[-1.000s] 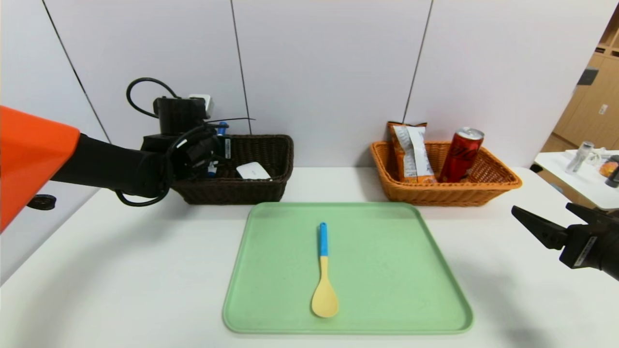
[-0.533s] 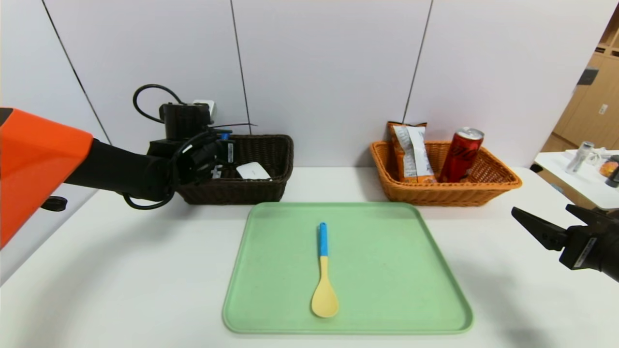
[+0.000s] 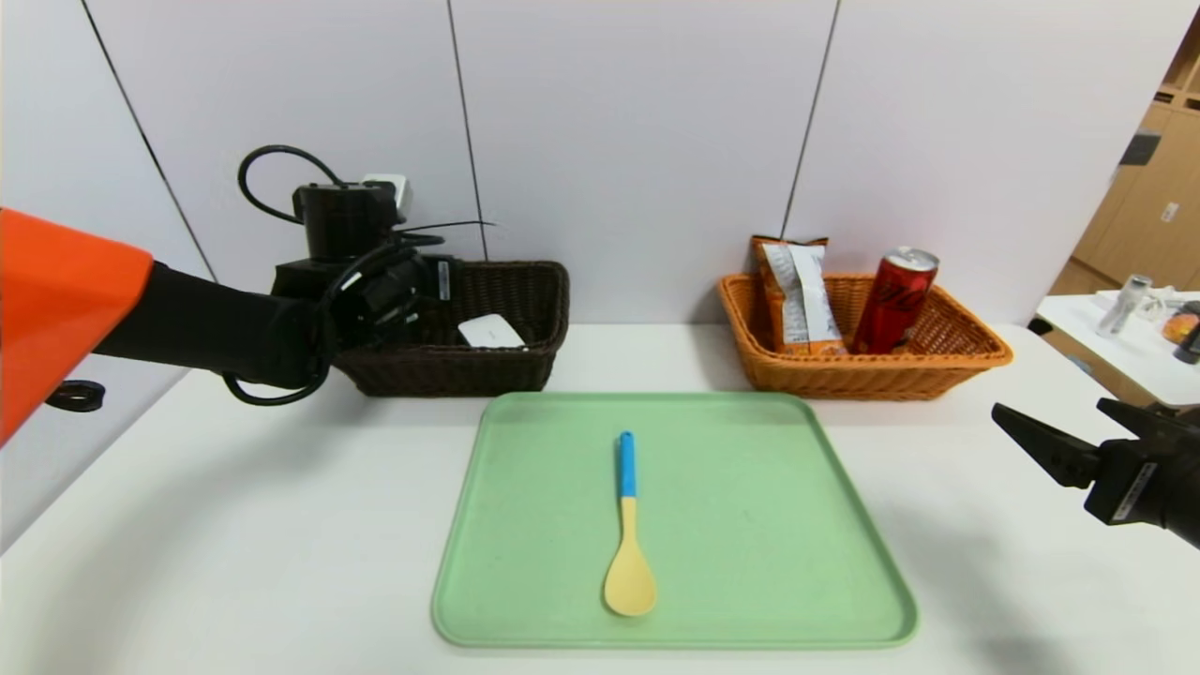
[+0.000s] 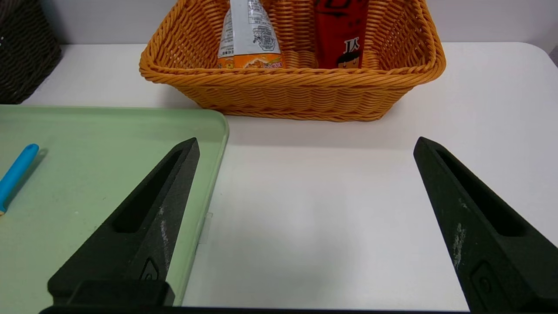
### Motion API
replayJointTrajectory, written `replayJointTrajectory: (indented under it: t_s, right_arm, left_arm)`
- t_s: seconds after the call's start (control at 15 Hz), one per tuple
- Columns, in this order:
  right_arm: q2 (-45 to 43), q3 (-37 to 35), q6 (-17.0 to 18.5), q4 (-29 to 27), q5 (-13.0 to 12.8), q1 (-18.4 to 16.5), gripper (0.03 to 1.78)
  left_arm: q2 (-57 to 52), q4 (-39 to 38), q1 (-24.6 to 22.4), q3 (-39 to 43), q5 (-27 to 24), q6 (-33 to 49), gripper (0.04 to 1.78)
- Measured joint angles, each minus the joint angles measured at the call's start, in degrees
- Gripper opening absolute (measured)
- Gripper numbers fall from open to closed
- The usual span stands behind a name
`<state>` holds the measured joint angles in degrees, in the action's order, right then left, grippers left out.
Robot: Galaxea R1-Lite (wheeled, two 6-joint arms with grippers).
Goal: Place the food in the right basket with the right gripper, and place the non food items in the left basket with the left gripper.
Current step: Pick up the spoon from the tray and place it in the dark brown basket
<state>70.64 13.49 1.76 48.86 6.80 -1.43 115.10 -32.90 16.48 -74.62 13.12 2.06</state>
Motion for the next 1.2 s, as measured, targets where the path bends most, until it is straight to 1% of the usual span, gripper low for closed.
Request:
replayJointTrajectory:
  t_s: [0.13, 0.2, 0.4, 0.53, 0.6, 0.67, 0.8, 0.93, 1.07, 1.2]
  right_arm:
    - [0.0, -0.3, 0.0, 0.0, 0.0, 0.0, 1.69]
    - [-0.1, -0.5, 0.0, 0.0, 0.0, 0.0, 1.69]
    - [-0.4, -1.1, 0.0, 0.1, 0.0, -0.1, 1.69]
    - [-0.7, -1.4, 0.0, 0.1, 0.1, 0.0, 1.69]
    - [-0.9, -1.4, 0.0, 0.1, 0.1, -0.1, 1.69]
    - [-1.1, -1.5, 0.0, 0.2, 0.1, 0.0, 1.69]
    - [-1.5, -1.5, 0.0, 0.6, 0.1, 0.0, 1.69]
    - [-2.0, -1.6, 0.0, 0.7, 0.1, 0.0, 1.69]
    - [-2.5, -1.7, 0.0, 0.9, 0.1, 0.0, 1.69]
    - [-3.3, -1.8, -0.1, 0.9, 0.1, 0.0, 1.69]
  left_arm:
    - [-3.4, 1.2, 4.0, 1.5, -0.1, 1.8, 1.38]
    - [-5.5, 2.8, 6.8, 2.2, 0.0, 3.2, 1.42]
    - [-10.8, 10.7, 16.3, 3.3, 1.0, 9.1, 1.51]
    - [-13.2, 17.8, 21.9, 3.5, 4.7, 13.2, 1.55]
    - [-13.9, 21.5, 24.0, 3.7, 6.6, 15.7, 1.57]
    - [-14.4, 25.3, 25.4, 3.9, 7.5, 18.2, 1.59]
    - [-14.7, 33.5, 28.1, 4.2, 7.7, 24.7, 1.61]
    - [-14.0, 39.5, 30.2, 4.6, 7.5, 31.8, 1.64]
    - [-12.7, 40.5, 31.4, 4.7, 7.3, 35.4, 1.65]
    - [-10.7, 39.8, 32.4, 4.5, 6.9, 36.4, 1.66]
